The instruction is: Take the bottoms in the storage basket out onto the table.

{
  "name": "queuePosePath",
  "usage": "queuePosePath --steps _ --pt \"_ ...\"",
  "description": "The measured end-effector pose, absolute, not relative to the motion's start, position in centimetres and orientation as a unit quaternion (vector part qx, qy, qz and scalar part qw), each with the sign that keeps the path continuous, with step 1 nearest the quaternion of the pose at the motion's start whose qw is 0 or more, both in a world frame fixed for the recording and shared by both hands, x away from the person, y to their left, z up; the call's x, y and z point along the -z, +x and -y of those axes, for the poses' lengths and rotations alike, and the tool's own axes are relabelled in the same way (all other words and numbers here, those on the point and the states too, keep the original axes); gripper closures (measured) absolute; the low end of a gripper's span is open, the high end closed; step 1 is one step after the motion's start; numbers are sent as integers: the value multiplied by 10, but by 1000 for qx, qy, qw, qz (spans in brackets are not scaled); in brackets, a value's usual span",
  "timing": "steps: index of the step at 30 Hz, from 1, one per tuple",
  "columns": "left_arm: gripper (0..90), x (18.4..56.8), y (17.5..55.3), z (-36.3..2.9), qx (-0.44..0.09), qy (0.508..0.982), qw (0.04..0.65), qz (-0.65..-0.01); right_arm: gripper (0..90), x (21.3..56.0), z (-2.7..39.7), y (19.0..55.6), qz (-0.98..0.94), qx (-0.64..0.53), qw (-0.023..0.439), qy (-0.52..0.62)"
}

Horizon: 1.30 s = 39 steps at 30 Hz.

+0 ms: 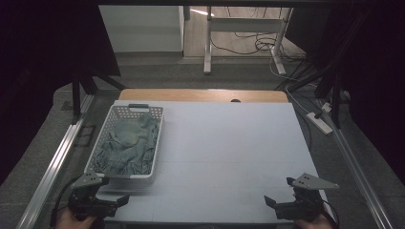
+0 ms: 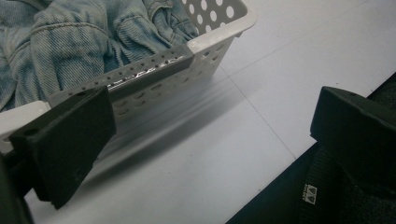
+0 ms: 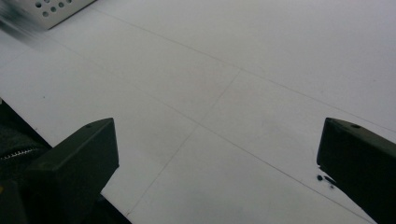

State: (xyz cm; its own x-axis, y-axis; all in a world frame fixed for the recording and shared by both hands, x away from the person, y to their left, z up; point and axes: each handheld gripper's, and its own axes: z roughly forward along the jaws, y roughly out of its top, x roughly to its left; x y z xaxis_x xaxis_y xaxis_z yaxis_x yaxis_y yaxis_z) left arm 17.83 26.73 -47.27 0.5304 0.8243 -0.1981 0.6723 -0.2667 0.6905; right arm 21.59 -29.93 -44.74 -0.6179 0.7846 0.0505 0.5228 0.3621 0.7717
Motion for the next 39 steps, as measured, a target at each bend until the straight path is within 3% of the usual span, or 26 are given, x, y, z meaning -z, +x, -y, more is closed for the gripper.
queuePosePath --steps 20,39 --pt "0 474 182 -272 -71 787 391 -473 0 449 294 217 -826 -378 155 387" --pt "0 471 184 -271 -81 791 403 -452 0 450 293 218 -832 -373 150 381"
